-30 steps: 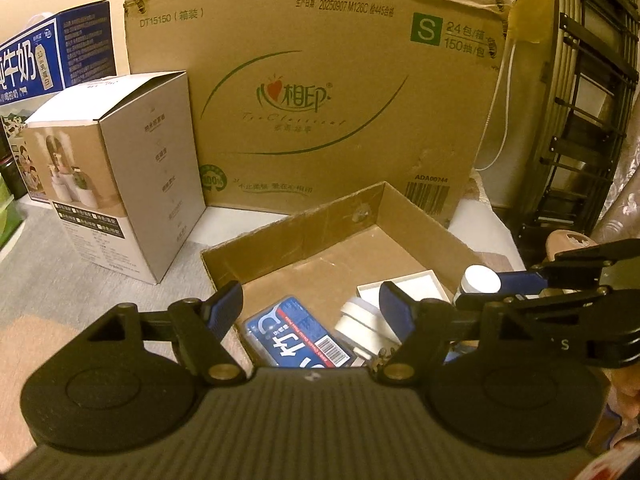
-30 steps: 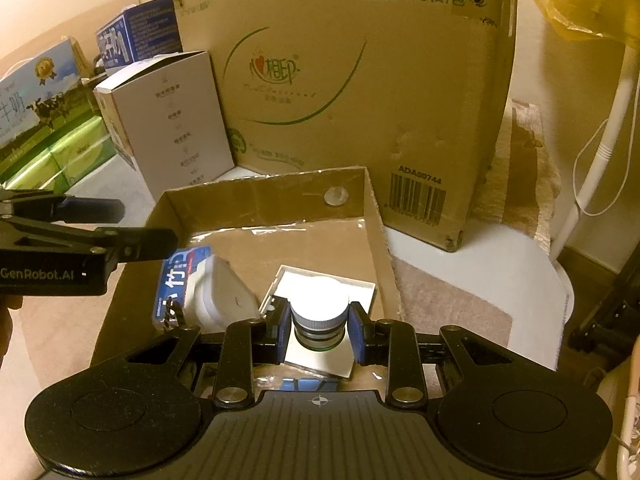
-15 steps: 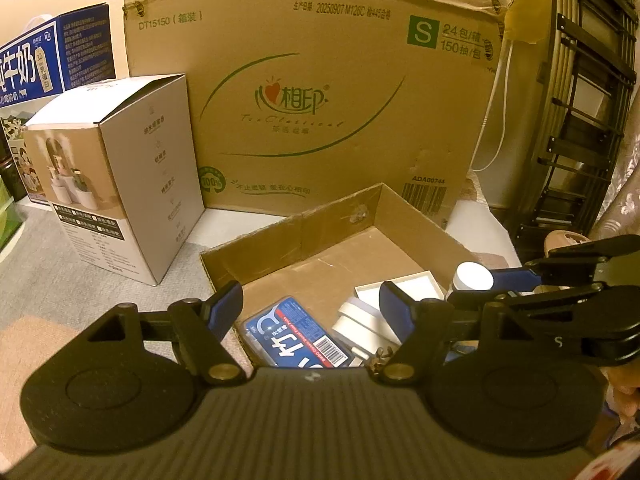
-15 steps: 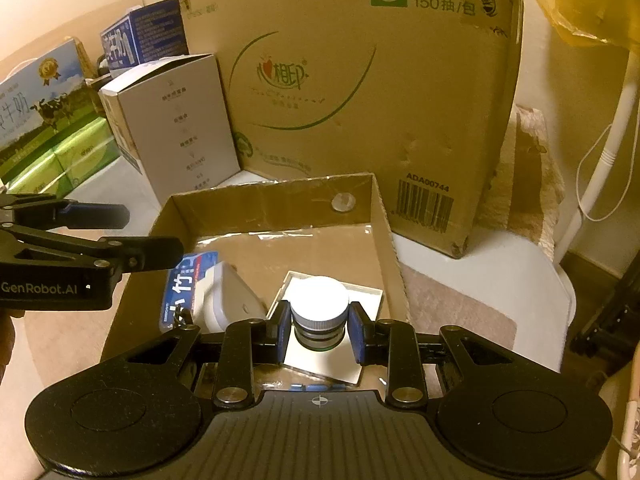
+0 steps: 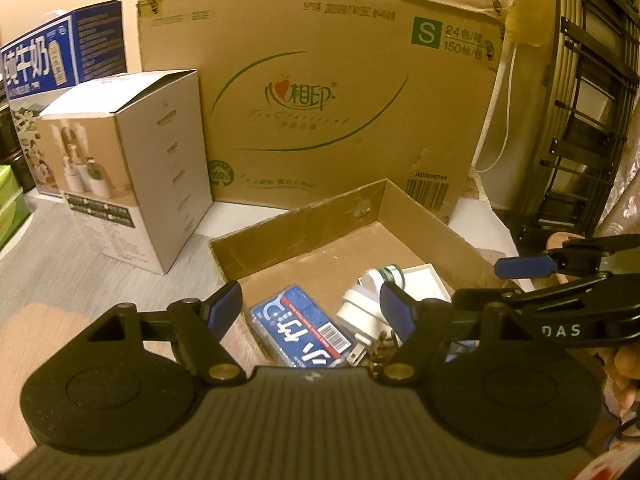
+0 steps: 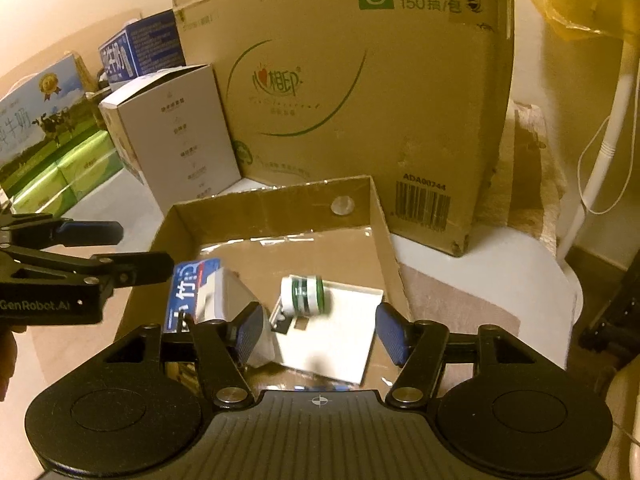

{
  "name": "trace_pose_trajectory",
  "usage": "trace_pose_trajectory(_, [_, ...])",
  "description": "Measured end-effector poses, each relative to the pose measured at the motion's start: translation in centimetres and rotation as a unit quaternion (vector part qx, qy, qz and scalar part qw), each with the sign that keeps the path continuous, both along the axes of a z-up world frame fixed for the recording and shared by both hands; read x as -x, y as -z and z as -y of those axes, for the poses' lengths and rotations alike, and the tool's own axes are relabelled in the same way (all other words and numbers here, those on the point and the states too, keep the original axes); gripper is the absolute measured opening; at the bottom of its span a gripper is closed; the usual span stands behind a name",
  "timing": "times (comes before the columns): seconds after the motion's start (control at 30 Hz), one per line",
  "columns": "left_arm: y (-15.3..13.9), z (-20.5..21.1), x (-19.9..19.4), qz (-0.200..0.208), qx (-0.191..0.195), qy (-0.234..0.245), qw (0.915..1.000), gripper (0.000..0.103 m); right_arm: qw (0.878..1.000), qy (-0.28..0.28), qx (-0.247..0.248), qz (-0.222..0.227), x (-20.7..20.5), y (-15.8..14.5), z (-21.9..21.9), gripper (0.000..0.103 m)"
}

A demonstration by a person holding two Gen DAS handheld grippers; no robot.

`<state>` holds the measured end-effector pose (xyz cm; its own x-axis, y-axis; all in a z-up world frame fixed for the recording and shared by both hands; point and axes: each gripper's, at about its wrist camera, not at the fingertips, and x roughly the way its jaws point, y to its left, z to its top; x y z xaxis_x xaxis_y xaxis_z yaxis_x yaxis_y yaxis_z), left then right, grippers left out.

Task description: Organize rigid objects

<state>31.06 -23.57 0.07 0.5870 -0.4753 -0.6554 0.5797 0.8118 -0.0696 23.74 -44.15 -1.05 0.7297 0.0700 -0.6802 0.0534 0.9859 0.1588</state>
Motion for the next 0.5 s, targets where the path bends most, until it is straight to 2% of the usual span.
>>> trace_pose_trajectory(0.3, [-0.6,-2.1,2.7,-0.005,0.009,-0.025,0.9996,0.081,1.0,0.007,-0.008,0.0,3.2,-0.9,0.1,0.063])
trace_pose_trajectory(0.5, [-1.6,-3.0,6.0,-0.007,0.014,-0.038,0.9992,0.088,1.0,0.007,-0.012,0.001,6.1,-1.8,-0.4,0.064])
